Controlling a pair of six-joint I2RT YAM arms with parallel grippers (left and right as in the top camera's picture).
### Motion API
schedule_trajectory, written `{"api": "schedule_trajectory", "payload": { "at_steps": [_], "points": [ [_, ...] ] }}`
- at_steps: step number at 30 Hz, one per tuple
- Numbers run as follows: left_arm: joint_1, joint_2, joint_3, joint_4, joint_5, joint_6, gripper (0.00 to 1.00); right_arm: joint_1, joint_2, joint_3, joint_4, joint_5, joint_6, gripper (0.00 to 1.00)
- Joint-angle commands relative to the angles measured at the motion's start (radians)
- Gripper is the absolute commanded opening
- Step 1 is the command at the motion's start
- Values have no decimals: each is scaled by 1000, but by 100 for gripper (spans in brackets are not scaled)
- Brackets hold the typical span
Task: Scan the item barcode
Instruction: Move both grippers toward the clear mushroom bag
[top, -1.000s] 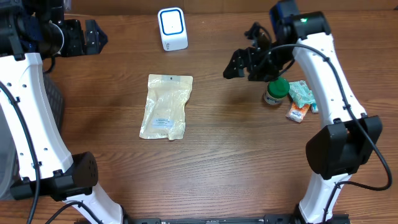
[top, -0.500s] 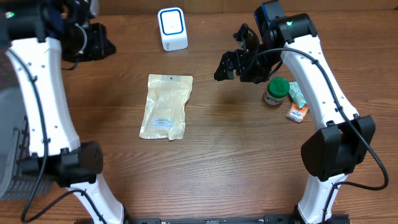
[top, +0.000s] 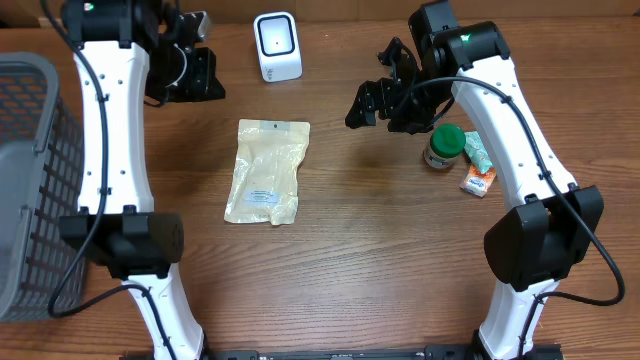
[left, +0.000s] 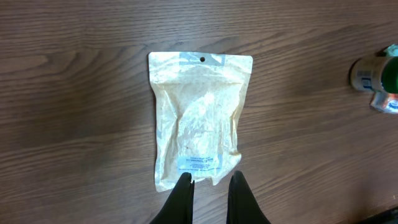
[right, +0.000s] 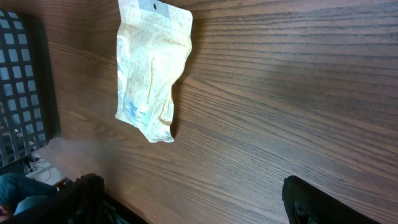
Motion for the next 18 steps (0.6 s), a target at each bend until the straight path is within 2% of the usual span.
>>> {"api": "schedule_trajectory", "payload": {
  "at_steps": [1, 18],
  "points": [
    [-8, 39, -3, 8, -10, 35, 4, -3, 8, -3, 5, 2, 5, 90],
    [-8, 184, -18, -14, 1, 91, 4, -3, 8, -3, 19, 3, 27, 90]
  ]
}}
